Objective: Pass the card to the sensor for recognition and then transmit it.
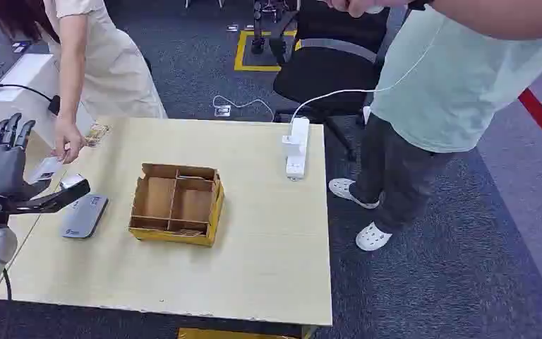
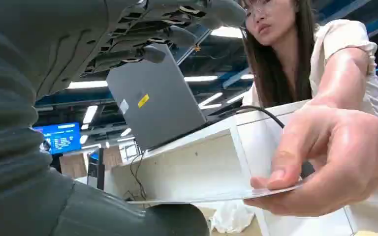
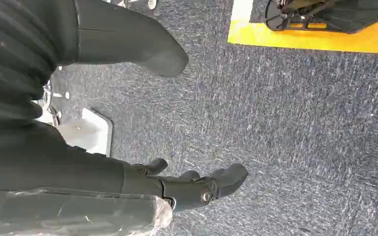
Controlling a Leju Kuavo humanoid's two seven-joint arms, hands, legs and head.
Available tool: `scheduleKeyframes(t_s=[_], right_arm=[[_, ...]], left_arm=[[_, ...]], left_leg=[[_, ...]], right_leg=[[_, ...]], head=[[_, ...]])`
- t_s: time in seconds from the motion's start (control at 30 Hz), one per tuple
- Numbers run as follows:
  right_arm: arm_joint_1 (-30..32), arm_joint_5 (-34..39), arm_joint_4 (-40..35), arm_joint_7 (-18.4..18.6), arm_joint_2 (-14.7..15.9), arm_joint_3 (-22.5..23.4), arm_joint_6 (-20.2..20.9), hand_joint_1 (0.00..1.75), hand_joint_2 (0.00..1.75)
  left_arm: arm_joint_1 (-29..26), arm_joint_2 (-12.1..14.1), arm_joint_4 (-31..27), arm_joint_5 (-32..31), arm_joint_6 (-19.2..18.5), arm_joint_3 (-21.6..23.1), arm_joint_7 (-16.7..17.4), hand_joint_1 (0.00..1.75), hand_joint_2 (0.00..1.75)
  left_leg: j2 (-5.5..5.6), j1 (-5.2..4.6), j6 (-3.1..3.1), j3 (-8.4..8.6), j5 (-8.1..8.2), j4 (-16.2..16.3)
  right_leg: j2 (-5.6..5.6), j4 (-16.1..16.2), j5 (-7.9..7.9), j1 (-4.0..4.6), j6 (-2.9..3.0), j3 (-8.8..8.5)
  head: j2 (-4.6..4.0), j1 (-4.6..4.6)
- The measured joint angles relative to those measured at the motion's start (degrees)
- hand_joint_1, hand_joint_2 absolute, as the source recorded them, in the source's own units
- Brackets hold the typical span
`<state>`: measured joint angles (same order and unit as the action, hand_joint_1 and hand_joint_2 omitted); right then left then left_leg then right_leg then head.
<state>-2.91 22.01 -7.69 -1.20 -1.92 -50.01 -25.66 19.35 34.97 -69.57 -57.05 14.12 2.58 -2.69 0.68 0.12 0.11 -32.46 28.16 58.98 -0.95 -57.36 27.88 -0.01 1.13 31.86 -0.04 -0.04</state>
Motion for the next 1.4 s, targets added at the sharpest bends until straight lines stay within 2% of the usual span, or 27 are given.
scheduleKeyframes(t_s=[0.03,0.07,0.1,0.3,0.43,0.5,0.53,0.87,1.4], right_arm=[[0.0,0.0,0.0,0.0,0.0,0.0,0.0,0.0,1.75],[0.0,0.02,0.0,0.0,0.0,0.0,0.0,0.0,1.75],[0.0,0.02,0.0,0.0,0.0,0.0,0.0,0.0,1.75],[-0.01,0.07,0.0,-0.07,0.0,-0.04,-0.48,0.0,1.75],[-0.01,-0.02,0.0,-0.09,0.0,-0.11,-0.59,0.0,1.75],[0.0,-0.04,0.0,-0.04,0.0,-0.13,-0.59,0.0,1.75],[0.0,-0.04,0.0,-0.04,0.0,-0.13,-0.59,0.0,1.75],[0.0,0.17,0.0,-0.04,0.0,-0.13,-0.5,0.0,1.75],[0.02,0.31,0.0,0.02,0.0,-0.35,-0.57,0.0,1.75]], left_arm=[[-0.01,0.0,0.02,0.02,0.0,0.0,0.0,0.0,1.75],[-0.01,-0.07,0.11,0.0,0.0,0.0,0.0,0.19,1.75],[-0.01,-0.21,0.22,0.0,0.0,0.0,0.0,1.52,1.75],[-0.49,-0.81,0.9,0.39,0.31,0.04,-0.39,1.75,1.75],[-0.68,-0.81,0.94,0.59,0.48,0.07,-1.03,1.75,1.75],[-0.89,-0.81,0.94,0.63,0.48,0.07,-1.11,1.69,1.75],[-1.02,-0.79,0.94,0.66,0.48,0.07,-1.16,1.75,1.75],[-1.17,-0.76,0.98,2.69,0.35,0.07,-3.04,1.75,1.75],[-3.82,-1.05,3.85,-0.83,1.27,0.07,0.72,1.75,1.75]], left_leg=[[0.0,0.0,0.0,0.0,0.0,0.0],[0.0,0.0,0.0,0.0,0.0,0.0],[0.0,0.0,0.0,0.0,0.0,0.0],[0.0,0.0,0.0,-0.02,0.0,0.0],[0.0,0.0,0.0,-0.04,0.0,0.0],[0.0,0.0,0.0,-0.04,0.0,0.0],[0.0,0.0,0.0,-0.04,0.0,0.0],[0.0,0.0,0.0,-0.06,0.0,0.0],[0.0,0.0,0.0,-0.07,0.0,-0.01]], right_leg=[[0.0,0.0,0.0,0.0,0.0,0.0],[0.0,0.0,0.0,0.0,0.0,0.0],[0.0,0.0,0.0,0.0,0.0,0.0],[0.0,0.0,0.0,0.0,0.0,0.02],[0.0,0.0,0.0,0.0,0.0,0.03],[0.0,0.0,0.0,0.0,0.0,0.03],[0.0,0.0,0.0,0.0,0.0,0.04],[0.01,0.0,0.0,0.0,0.0,0.04],[0.0,0.0,0.01,0.0,0.0,0.06]], head=[[-0.02,-0.02],[-0.02,0.0],[0.0,0.0],[-0.02,0.0],[0.0,-0.02],[0.0,-0.02],[0.0,0.0],[0.0,0.0],[0.0,0.0]])
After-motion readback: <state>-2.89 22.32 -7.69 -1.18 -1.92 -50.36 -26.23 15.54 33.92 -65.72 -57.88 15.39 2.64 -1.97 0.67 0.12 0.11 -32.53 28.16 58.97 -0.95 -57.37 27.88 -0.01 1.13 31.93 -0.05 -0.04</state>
